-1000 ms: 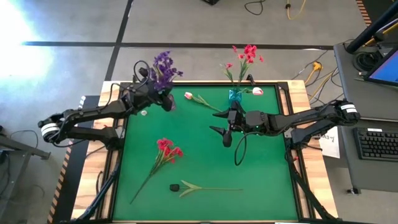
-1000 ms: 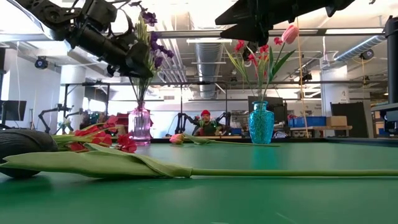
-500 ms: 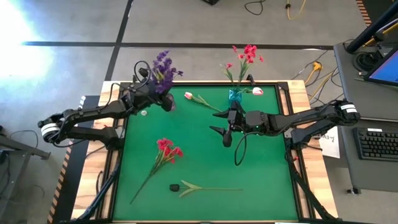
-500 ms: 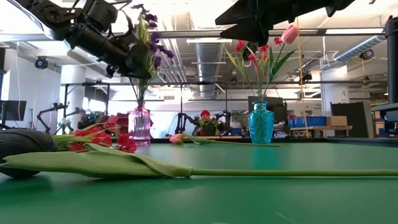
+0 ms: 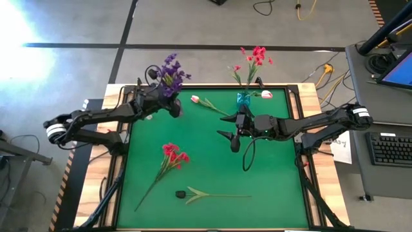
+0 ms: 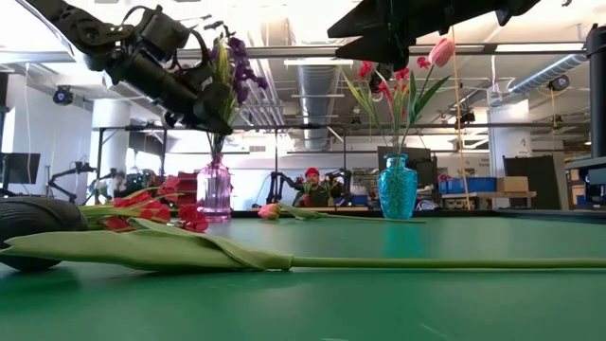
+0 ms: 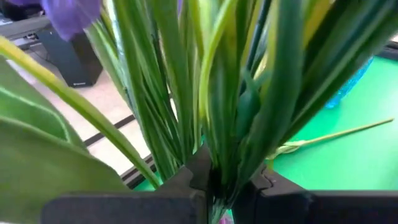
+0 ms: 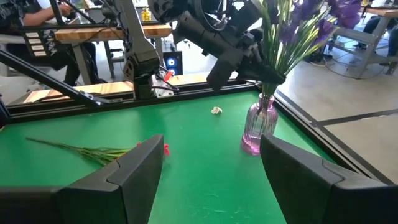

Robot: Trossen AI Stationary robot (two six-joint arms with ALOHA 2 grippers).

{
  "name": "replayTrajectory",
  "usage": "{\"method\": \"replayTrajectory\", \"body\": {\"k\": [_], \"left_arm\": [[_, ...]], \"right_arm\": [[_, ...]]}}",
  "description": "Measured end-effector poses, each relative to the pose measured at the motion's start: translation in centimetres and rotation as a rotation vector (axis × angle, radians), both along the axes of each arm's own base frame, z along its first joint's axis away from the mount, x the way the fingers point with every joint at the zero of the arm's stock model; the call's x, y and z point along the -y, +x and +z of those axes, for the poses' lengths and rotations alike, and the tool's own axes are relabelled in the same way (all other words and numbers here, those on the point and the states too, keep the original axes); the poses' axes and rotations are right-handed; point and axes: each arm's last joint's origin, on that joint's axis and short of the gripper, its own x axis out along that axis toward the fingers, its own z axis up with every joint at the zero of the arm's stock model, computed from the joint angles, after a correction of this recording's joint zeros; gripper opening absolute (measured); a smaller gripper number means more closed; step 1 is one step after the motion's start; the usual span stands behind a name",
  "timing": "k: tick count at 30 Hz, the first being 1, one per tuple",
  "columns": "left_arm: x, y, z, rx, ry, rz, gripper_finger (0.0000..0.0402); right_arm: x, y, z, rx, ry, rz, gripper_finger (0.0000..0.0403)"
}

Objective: Sort flowers into vase by color
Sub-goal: Put the violet flowers into the violet vase

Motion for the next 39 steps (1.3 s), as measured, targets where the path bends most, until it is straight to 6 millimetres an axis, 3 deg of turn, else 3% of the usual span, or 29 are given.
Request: {"method": "replayTrajectory", "body": {"k": [12,21,32,39], "left_arm": [[0.3,0.5,0.1,-0.012,0.039,-0.037,0.0031],[2.0,1.1,0.5,-0.017,0.066,-0.117,0.0101],[2.1,1.0,0.5,-0.04,0.051,-0.113,0.0175],[2.0,1.1,1.2,-0.125,0.003,-0.113,0.0196]], "right_arm": [[0.0,0.0,0.0,-0.001,-0.002,0.0,0.026],[0.0,0.0,0.0,-0.001,-0.003,0.001,0.026],[0.0,0.0,0.0,-0.001,-0.002,0.0,0.026],[0.0,0.0,0.0,-0.001,-0.002,0.0,0.026]]}}
